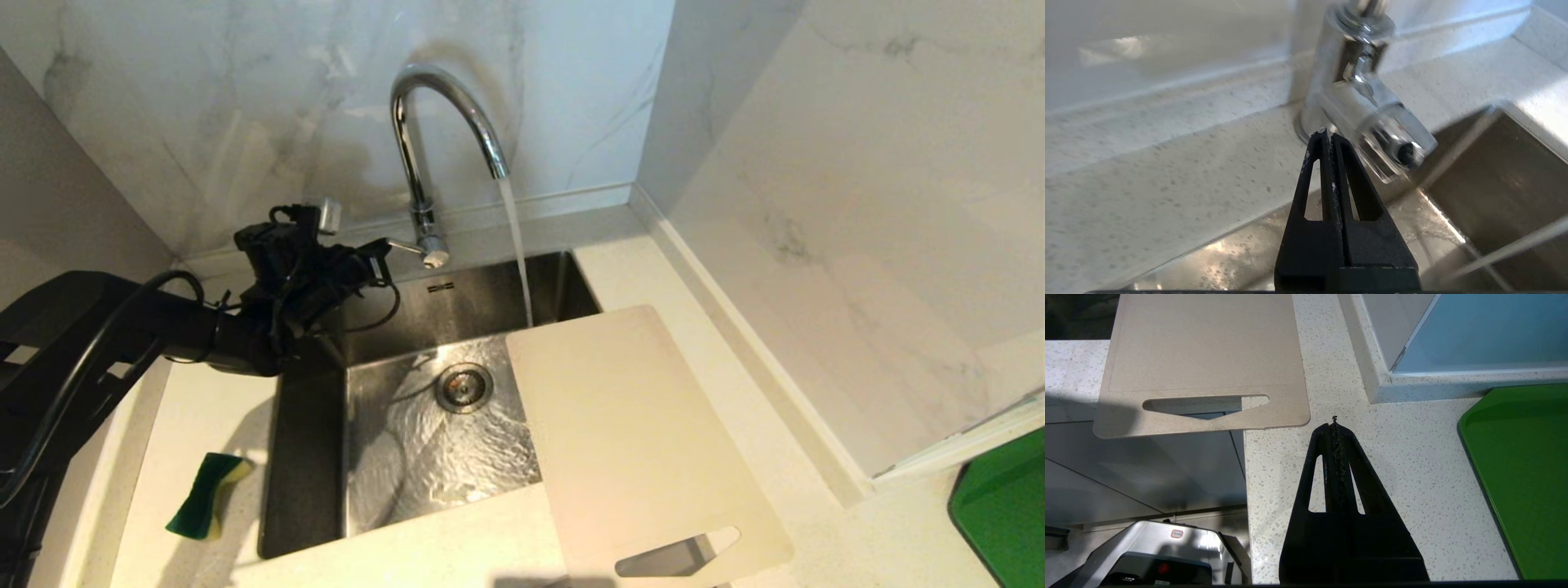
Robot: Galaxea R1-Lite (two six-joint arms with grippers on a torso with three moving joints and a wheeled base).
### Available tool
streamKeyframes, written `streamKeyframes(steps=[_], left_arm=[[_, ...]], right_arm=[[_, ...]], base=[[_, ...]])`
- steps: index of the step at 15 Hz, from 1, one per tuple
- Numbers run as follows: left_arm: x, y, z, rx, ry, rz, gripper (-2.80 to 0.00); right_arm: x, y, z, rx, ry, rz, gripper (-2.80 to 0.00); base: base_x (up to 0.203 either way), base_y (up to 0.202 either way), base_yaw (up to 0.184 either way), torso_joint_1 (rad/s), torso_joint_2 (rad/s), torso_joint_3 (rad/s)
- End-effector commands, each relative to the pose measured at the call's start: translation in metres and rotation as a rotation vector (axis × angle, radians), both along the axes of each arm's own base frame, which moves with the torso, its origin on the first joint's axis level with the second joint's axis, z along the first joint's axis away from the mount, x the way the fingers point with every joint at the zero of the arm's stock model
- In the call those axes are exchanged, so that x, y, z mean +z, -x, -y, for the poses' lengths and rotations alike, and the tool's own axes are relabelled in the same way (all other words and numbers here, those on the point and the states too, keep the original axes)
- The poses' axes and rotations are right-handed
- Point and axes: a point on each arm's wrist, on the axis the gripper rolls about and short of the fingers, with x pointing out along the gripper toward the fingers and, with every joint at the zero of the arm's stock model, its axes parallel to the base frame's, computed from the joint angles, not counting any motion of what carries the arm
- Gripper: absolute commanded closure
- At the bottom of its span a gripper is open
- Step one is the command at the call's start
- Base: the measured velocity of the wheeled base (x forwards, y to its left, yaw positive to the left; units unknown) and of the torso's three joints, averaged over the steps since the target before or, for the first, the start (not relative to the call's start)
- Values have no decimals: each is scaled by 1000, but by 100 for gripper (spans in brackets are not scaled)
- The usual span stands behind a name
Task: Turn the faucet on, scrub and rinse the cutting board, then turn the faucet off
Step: Turn off the tap
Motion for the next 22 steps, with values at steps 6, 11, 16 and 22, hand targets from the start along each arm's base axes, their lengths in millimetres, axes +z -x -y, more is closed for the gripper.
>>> streamKeyframes(steps=[6, 11, 16, 22], left_arm=[[-9, 7, -6, -2, -12, -37, 0], [-20, 22, -6, -62, -69, -48, 0], [-24, 42, 8, -150, -95, -73, 0], [-25, 50, 20, -219, -122, -71, 0]], right_arm=[[0, 0, 0, 1, 0, -1, 0], [0, 0, 0, 0, -2, -1, 0], [0, 0, 0, 0, -5, -1, 0], [0, 0, 0, 1, -20, -2, 0]], base=[[0, 0, 0, 0, 0, 0], [0, 0, 0, 0, 0, 0], [0, 0, 0, 0, 0, 0], [0, 0, 0, 0, 0, 0]])
